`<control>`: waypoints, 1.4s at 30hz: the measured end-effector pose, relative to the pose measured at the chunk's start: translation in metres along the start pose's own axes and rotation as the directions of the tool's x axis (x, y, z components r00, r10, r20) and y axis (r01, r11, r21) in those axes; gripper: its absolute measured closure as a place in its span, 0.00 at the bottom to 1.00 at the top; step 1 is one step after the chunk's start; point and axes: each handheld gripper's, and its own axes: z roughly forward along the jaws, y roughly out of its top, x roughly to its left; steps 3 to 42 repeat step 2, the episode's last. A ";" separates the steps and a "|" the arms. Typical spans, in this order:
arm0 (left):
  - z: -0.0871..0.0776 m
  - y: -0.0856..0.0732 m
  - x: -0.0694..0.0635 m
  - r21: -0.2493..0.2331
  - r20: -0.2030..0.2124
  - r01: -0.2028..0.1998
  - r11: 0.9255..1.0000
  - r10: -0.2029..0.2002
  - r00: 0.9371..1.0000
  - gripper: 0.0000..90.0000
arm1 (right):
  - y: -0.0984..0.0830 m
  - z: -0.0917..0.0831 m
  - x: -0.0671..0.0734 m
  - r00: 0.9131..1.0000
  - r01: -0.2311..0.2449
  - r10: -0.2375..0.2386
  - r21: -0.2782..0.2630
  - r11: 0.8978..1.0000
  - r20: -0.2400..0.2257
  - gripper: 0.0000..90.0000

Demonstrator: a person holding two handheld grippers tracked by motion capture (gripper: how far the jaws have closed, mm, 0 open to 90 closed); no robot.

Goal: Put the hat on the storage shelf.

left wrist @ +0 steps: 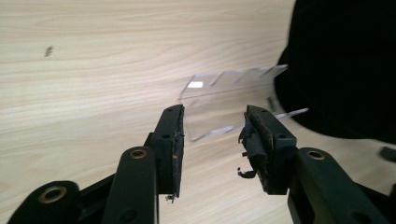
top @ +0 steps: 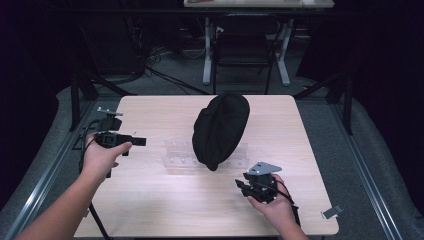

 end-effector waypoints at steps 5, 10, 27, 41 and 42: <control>0.002 -0.005 0.002 -0.008 -0.006 -0.003 1.000 0.003 1.000 0.62 | -0.006 -0.004 -0.005 1.000 -0.028 0.028 -0.011 1.000 0.010 0.63; 0.002 -0.005 0.002 -0.008 -0.006 -0.003 1.000 0.003 1.000 0.62 | -0.006 -0.004 -0.005 1.000 -0.028 0.028 -0.011 1.000 0.010 0.63; 0.002 -0.005 0.002 -0.008 -0.006 -0.003 1.000 0.003 1.000 0.62 | -0.006 -0.004 -0.005 1.000 -0.028 0.028 -0.011 1.000 0.010 0.63; 0.002 -0.005 0.002 -0.008 -0.006 -0.003 1.000 0.003 1.000 0.62 | -0.006 -0.004 -0.005 1.000 -0.028 0.028 -0.011 1.000 0.010 0.63; 0.002 -0.005 0.002 -0.008 -0.006 -0.003 1.000 0.003 1.000 0.62 | -0.006 -0.004 -0.005 1.000 -0.028 0.028 -0.011 1.000 0.010 0.63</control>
